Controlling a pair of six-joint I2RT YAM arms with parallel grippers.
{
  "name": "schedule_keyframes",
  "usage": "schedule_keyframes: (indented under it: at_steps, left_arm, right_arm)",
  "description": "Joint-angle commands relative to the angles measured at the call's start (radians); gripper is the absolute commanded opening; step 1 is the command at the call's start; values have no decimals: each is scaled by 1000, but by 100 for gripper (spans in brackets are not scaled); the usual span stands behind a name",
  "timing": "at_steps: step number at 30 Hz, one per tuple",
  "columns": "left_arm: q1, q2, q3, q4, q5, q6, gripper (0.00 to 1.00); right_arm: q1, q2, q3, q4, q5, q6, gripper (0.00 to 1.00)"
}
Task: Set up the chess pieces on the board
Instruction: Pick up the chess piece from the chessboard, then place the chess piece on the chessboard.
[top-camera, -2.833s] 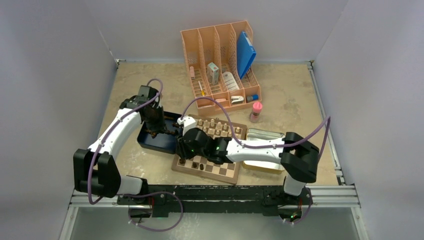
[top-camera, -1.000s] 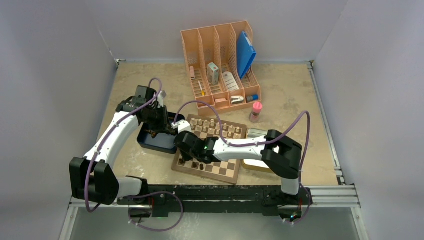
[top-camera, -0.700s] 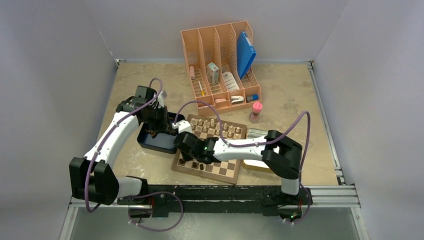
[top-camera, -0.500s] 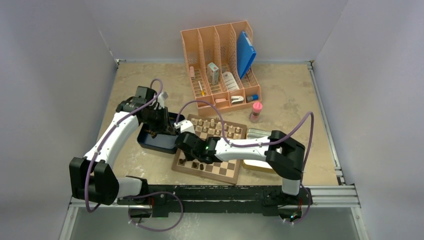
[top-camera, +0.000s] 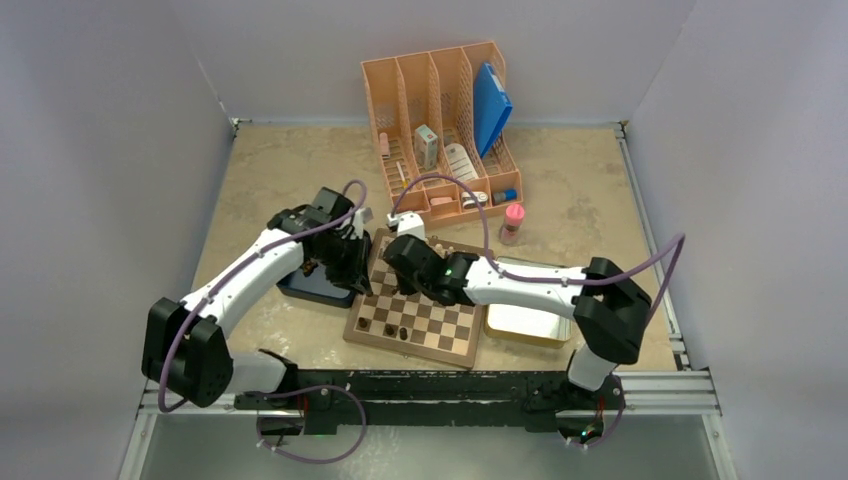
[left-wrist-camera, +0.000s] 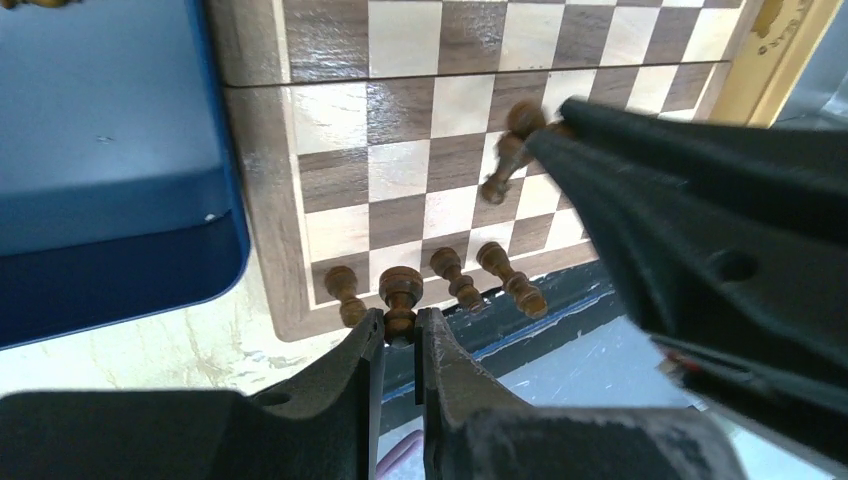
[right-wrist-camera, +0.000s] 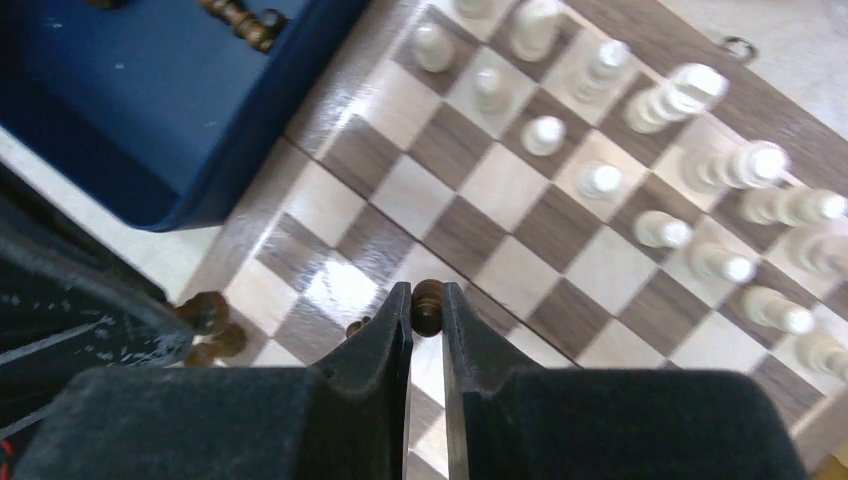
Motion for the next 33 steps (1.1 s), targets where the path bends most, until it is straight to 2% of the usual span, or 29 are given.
schedule_keyframes:
  at_steps: [1,10,22,33]
  left_arm:
    - [-69,37,-2,-1,-70,-71,8]
    - [-142,132,2,-21,-155,-97,8]
    - [-167,217,38,-36,-198,-86,8]
    - [-176,225,33,-40,-206,-93,15]
  right_arm:
    - [-47,-105,-60,-13,34,-3,10]
    - [-68,-173,-145,12,1,9,10]
    - [-68,-192,-171,35,-5,26,10]
    - [-68,-218,-202,44,5,29,10]
